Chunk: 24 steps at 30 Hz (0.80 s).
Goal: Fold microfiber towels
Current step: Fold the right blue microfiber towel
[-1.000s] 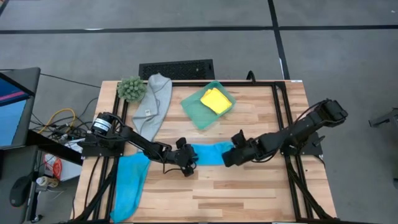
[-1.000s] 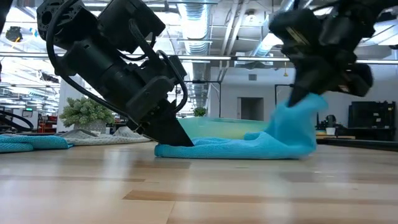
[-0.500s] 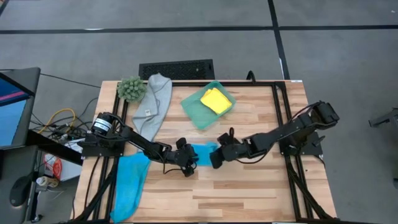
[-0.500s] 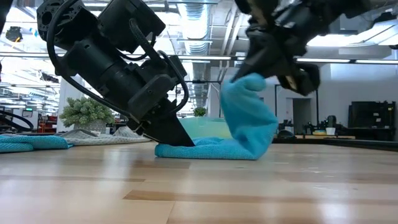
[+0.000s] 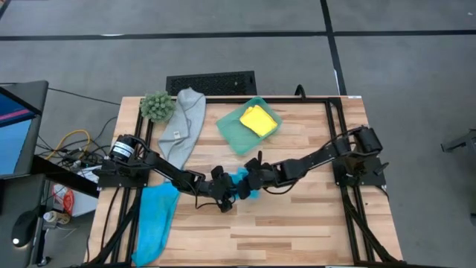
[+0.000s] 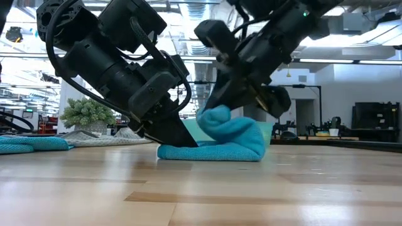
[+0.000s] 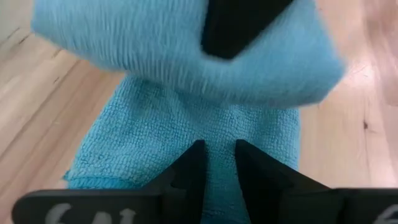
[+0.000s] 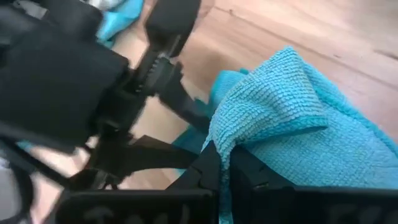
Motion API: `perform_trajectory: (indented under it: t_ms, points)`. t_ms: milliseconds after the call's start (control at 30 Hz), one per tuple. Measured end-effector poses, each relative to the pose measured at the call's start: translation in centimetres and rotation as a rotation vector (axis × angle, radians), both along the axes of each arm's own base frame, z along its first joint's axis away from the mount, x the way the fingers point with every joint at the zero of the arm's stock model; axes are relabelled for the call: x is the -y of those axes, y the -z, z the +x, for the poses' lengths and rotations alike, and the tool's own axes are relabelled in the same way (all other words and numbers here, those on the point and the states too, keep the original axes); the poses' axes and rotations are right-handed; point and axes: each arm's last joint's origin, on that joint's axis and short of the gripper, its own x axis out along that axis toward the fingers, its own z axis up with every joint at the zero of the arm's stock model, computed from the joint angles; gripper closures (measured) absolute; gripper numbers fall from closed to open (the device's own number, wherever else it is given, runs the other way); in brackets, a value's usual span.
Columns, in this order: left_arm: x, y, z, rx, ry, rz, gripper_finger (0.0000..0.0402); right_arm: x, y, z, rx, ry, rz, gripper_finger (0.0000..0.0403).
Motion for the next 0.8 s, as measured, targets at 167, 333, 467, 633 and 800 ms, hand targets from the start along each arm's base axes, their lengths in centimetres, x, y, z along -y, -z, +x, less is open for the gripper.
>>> perform_trajectory:
  t_ms: [167, 333, 467, 633, 800]
  points:
    - [0.0, 0.0, 0.0, 0.004, 0.001, -0.003, 0.0319, -0.3, 0.4, 0.5, 0.038, -0.028, 0.011, 0.0371]
    - [0.0, 0.0, 0.0, 0.007, -0.002, -0.007, 0.0319, -0.3, 0.3, 0.6, 0.048, -0.048, -0.003, 0.0360]
    - [0.0, -0.1, 0.0, 0.009, -0.005, -0.009, 0.0319, -0.3, 0.3, 0.6, 0.050, -0.049, -0.003, 0.0332]
    - [0.0, -0.1, 0.0, 0.010, -0.009, -0.012, 0.0319, -0.4, 0.2, 0.6, 0.051, -0.068, -0.018, 0.0269]
    - [0.0, -0.1, 0.0, 0.011, -0.009, -0.012, 0.0319, -0.7, -1.5, 0.2, 0.095, -0.102, -0.035, 0.0198]
